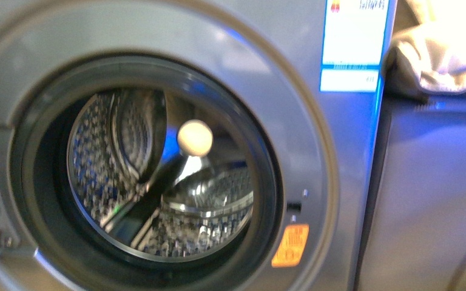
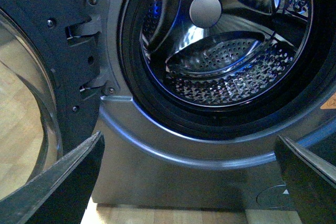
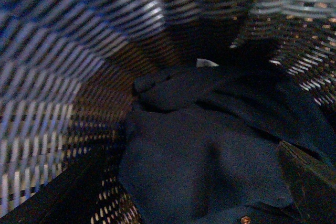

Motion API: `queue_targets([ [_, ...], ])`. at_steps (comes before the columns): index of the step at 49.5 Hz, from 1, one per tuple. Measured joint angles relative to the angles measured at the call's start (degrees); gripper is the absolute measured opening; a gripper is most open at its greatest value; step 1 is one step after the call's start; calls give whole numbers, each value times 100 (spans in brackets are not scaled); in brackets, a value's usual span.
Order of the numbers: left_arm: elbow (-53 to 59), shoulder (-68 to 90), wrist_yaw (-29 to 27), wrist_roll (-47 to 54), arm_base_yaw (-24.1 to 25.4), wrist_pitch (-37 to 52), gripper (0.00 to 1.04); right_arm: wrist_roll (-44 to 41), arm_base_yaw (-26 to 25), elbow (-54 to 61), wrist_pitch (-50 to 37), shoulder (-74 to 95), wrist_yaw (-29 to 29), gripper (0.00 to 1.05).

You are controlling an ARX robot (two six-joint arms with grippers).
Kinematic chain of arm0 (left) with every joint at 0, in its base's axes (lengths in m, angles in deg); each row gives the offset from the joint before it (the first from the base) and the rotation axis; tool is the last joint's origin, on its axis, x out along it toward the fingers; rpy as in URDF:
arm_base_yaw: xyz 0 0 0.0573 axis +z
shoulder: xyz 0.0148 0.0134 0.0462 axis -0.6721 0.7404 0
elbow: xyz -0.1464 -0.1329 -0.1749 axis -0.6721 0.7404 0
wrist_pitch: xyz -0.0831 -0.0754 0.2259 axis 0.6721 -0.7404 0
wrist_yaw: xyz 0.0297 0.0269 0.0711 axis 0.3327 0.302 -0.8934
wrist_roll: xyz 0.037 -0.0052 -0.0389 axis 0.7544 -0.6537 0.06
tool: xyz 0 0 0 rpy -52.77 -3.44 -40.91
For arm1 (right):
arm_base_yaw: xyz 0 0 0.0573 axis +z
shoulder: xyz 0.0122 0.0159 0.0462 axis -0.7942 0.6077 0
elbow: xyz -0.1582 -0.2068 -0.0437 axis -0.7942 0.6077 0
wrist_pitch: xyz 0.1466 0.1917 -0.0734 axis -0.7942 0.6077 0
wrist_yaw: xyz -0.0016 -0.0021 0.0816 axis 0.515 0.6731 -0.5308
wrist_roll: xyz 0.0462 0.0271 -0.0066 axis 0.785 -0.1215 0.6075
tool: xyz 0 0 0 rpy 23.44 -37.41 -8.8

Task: Put clothes into washing machine

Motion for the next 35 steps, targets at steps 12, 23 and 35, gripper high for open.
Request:
queue_targets([
  [12, 0, 0, -2, 0, 0, 0, 98, -44, 168, -361, -297, 1255, 391, 97],
  [23, 0, 0, -2, 0, 0, 0, 98, -79, 249, -595, -422, 1884, 514, 97],
  [35, 0, 0, 0, 0, 0, 0, 98, -120, 273, -844, -511, 2461, 597, 97],
])
